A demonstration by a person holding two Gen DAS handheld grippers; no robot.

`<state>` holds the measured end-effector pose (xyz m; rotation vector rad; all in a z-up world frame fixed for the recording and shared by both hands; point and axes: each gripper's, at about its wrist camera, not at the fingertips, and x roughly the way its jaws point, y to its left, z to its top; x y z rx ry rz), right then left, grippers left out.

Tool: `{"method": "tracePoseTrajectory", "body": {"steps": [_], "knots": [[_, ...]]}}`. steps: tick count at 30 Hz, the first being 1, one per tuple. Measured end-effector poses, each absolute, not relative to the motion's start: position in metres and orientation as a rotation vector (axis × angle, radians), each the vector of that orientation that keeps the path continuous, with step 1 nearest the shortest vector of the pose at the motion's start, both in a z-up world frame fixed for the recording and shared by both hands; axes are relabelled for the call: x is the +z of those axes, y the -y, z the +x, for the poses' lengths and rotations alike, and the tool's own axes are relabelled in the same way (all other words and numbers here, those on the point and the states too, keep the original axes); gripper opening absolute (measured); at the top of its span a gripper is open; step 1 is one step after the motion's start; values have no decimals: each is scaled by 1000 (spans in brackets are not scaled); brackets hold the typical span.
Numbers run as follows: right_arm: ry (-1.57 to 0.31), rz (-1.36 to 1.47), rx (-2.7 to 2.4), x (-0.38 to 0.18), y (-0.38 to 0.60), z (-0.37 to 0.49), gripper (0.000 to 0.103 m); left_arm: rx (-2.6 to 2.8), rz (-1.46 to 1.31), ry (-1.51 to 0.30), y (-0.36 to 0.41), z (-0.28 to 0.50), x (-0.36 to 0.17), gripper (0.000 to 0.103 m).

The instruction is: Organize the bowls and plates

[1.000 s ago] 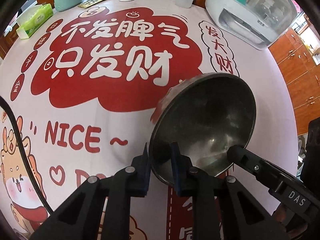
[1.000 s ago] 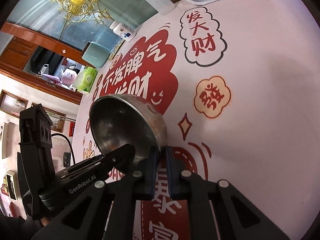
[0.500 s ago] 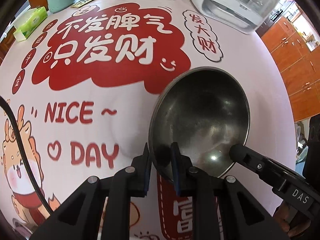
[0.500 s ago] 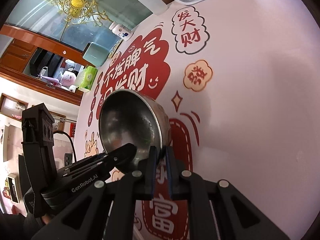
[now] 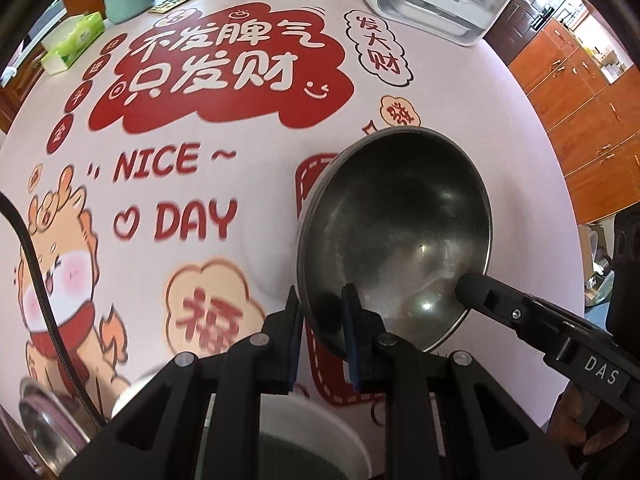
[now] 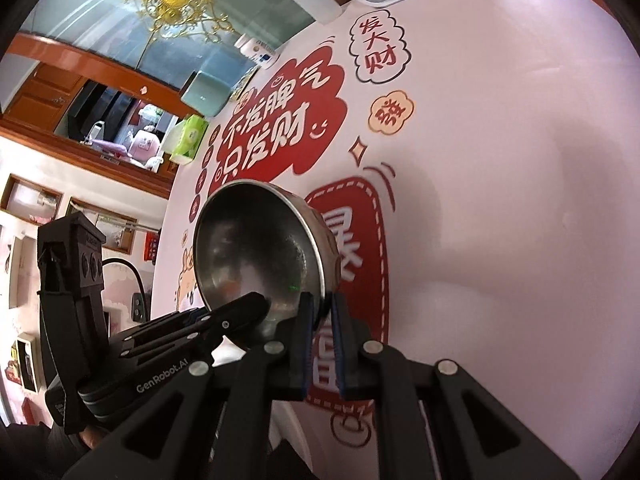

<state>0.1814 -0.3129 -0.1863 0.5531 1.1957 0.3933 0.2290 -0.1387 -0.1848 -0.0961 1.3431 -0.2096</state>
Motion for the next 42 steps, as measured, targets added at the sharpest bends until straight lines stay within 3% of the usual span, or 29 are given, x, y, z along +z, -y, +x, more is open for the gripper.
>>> {"method": "tracePoseTrajectory", "body": {"steps": [42], "knots": [[-1241,361,651,-152,203,92,9,-18,-220,-1316,31,80,-148,18]]}}
